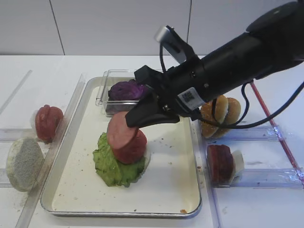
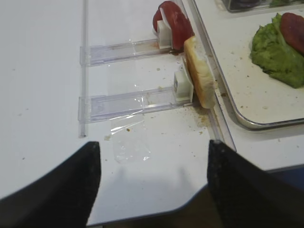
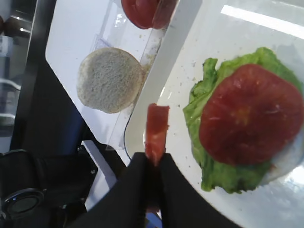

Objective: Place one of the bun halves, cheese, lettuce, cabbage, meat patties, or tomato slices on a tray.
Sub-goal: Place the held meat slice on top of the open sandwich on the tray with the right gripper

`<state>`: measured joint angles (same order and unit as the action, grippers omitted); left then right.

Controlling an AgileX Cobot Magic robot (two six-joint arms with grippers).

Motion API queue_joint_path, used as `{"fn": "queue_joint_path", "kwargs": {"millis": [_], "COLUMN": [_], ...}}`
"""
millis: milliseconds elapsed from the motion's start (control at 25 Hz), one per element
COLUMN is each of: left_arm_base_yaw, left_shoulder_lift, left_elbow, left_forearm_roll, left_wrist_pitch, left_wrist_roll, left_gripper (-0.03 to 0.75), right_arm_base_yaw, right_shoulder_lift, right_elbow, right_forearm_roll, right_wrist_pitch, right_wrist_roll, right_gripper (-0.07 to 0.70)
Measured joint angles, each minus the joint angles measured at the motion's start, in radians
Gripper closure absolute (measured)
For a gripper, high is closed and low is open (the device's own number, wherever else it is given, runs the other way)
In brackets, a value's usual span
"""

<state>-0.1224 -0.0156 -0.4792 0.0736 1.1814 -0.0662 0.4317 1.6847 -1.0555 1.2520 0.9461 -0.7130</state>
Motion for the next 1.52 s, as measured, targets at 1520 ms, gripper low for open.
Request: {"fn": "queue_joint_path", "kwargs": {"millis": [1520], "left_arm_base_yaw": [0.000], "left_shoulder_lift": [0.000], "left_elbow": [0.000], "left_forearm_roll": [0.000], "left_wrist_pitch": [0.000], "left_wrist_roll": [0.000], "left_gripper": [0.276], "right_arm_base_yaw": [-0.086], "right_shoulder_lift": [0.267], "right_elbow": [0.000], "right_forearm_roll": [0.284], "right_wrist_pitch": [0.179], "right_wrist_roll": [-0.241], "right_gripper": [0.552]}}
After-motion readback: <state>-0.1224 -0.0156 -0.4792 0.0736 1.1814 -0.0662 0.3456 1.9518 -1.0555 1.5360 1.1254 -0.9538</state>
